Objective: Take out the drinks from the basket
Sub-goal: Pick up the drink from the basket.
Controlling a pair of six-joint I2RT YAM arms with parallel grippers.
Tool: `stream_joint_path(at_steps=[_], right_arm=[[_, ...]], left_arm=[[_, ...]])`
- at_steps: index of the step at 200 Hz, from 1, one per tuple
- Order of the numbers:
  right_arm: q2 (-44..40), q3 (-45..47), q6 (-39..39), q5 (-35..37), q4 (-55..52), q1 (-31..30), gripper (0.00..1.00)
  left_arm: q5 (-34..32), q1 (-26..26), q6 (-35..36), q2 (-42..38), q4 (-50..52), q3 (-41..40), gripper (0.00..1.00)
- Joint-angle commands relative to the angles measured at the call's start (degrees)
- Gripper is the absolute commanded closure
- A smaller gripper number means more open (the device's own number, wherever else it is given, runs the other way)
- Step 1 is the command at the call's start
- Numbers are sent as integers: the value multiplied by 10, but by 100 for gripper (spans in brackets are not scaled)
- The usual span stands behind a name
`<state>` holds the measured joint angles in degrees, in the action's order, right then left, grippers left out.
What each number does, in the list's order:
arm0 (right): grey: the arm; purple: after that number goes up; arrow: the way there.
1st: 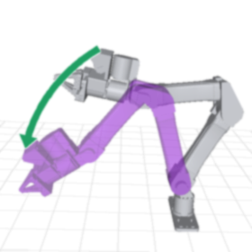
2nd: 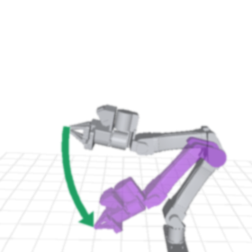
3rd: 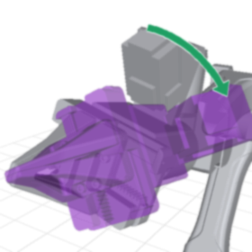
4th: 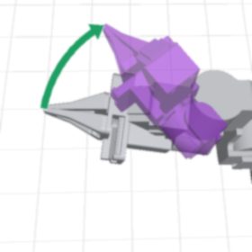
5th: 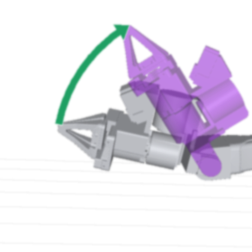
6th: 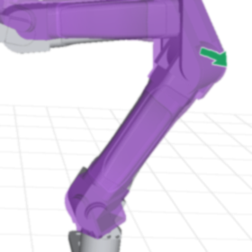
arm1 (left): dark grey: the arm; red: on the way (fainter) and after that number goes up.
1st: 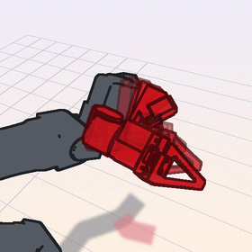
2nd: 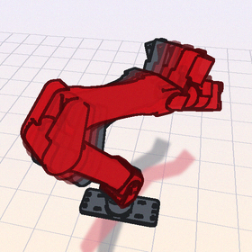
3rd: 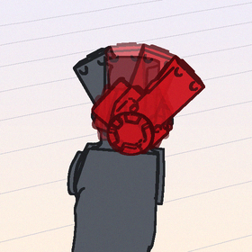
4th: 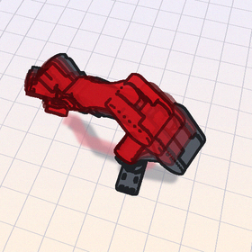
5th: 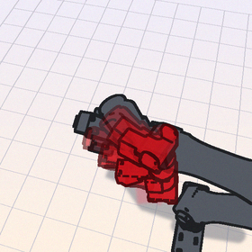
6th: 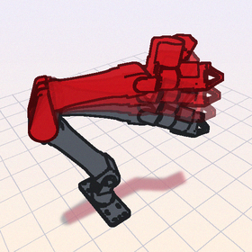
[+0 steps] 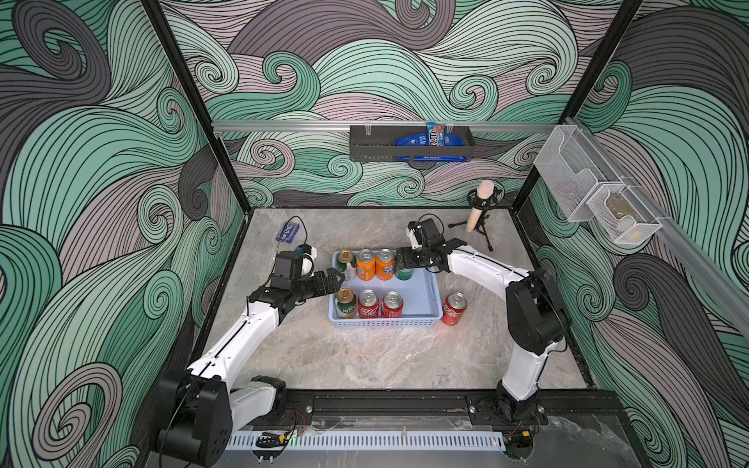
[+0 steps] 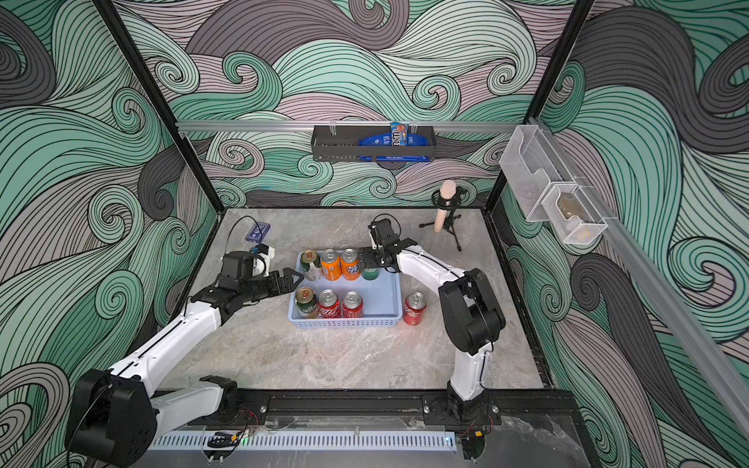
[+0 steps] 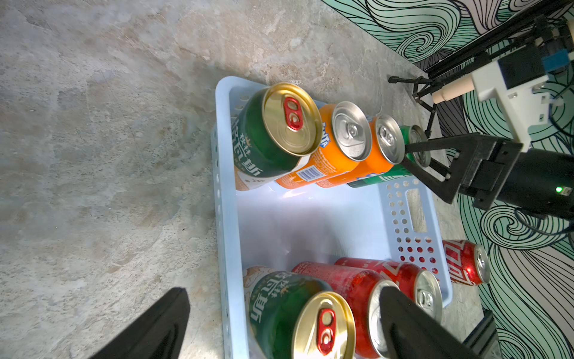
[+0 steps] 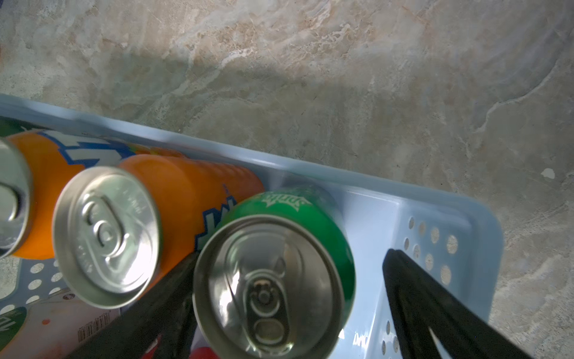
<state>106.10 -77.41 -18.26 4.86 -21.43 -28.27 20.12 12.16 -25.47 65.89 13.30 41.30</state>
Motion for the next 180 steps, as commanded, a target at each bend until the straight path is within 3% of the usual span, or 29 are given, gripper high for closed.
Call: stream_joint_path(at_steps=[1, 57, 132, 180], right_arm=[[20, -6, 0, 14, 3, -6, 12], [23, 12, -15, -6, 25, -8, 19], [6, 29, -18, 11, 38, -8, 44], [-54, 38, -16, 23, 37, -8, 50]], left_arm=[[1, 1, 8, -2, 5, 19, 2], [1, 1, 8, -2, 4, 19, 2], [3, 1, 8, -2, 3, 18, 2], [-1, 1, 7, -2, 3, 18, 2]])
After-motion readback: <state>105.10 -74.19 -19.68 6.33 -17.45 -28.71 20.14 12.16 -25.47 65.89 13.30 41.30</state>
